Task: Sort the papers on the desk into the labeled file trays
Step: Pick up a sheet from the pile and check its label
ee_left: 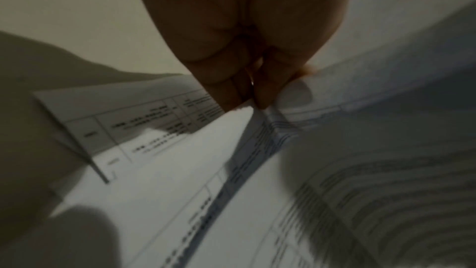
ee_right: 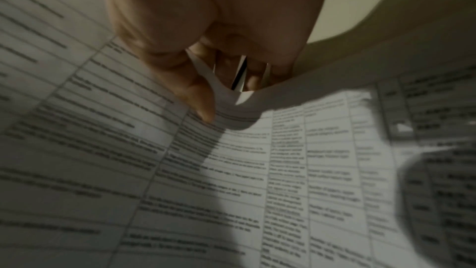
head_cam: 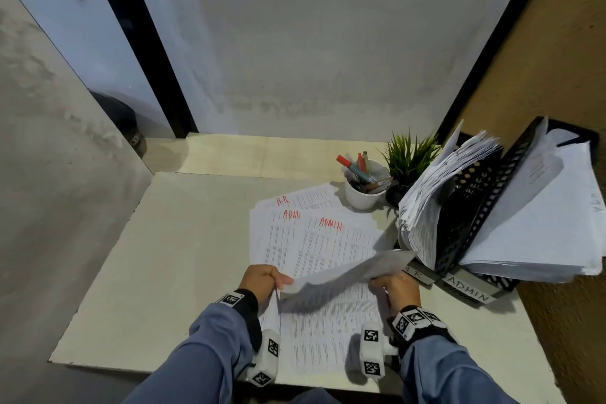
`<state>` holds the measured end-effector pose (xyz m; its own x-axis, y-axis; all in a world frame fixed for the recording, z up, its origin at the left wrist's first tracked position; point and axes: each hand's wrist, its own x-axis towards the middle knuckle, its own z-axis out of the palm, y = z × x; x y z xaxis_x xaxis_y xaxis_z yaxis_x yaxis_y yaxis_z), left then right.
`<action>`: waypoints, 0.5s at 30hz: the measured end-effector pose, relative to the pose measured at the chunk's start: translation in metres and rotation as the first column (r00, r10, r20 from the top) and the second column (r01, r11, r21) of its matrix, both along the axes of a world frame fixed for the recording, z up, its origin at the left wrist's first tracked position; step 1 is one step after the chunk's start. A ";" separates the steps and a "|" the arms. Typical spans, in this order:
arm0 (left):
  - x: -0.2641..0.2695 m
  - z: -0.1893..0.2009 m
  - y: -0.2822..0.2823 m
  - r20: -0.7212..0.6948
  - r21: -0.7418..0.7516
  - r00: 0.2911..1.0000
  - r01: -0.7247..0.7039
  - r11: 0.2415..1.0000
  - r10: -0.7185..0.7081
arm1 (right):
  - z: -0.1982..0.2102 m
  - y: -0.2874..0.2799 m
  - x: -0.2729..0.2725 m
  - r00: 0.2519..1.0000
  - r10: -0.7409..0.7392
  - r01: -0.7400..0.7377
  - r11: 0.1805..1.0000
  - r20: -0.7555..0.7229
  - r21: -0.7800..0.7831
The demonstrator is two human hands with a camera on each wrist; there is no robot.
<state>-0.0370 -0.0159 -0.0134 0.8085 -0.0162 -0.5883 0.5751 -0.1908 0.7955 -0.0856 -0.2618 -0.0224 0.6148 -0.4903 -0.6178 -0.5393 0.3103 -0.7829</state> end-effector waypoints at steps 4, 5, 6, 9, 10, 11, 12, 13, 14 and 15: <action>0.002 -0.007 0.000 -0.048 -0.039 0.996 -0.081 0.996 0.079 | -0.007 0.000 0.001 0.998 0.059 -0.059 0.998 -0.002 -0.004; 0.002 -0.006 -0.001 -0.078 -0.068 0.992 -0.105 0.992 0.100 | -0.003 0.002 0.001 0.996 0.094 -0.094 0.995 -0.005 -0.011; 0.001 -0.003 -0.002 -0.088 -0.090 0.990 -0.114 0.989 0.107 | 0.002 0.004 0.002 0.991 0.130 -0.131 0.991 -0.017 -0.026; 0.000 0.007 -0.007 -0.090 -0.240 0.994 -0.077 0.968 0.056 | 0.027 0.014 0.002 0.990 0.118 -0.122 0.992 0.074 0.044; -0.002 0.017 -0.010 -0.090 -0.291 0.996 -0.050 0.955 0.025 | 0.039 0.017 0.002 0.986 0.102 -0.112 0.991 0.128 0.068; -0.004 0.030 -0.013 -0.071 -0.307 0.997 -0.046 0.951 0.026 | 0.050 0.020 0.002 0.979 0.097 -0.111 0.991 0.181 0.071; -0.004 0.041 -0.017 -0.017 -0.315 0.998 -0.055 0.947 0.052 | 0.059 0.021 0.003 0.967 0.094 -0.110 0.993 0.237 0.053; -0.005 0.052 -0.020 0.067 -0.291 0.996 -0.039 0.956 0.061 | 0.068 0.021 0.006 0.951 0.104 -0.111 0.994 0.292 0.008; -0.003 0.061 -0.022 0.167 -0.253 0.984 -0.012 0.967 0.056 | 0.074 0.021 0.010 0.933 0.125 -0.111 0.992 0.336 -0.062; 0.001 0.068 -0.023 0.265 -0.222 0.963 0.009 0.975 0.052 | 0.083 0.022 0.013 0.914 0.160 -0.113 0.983 0.372 -0.144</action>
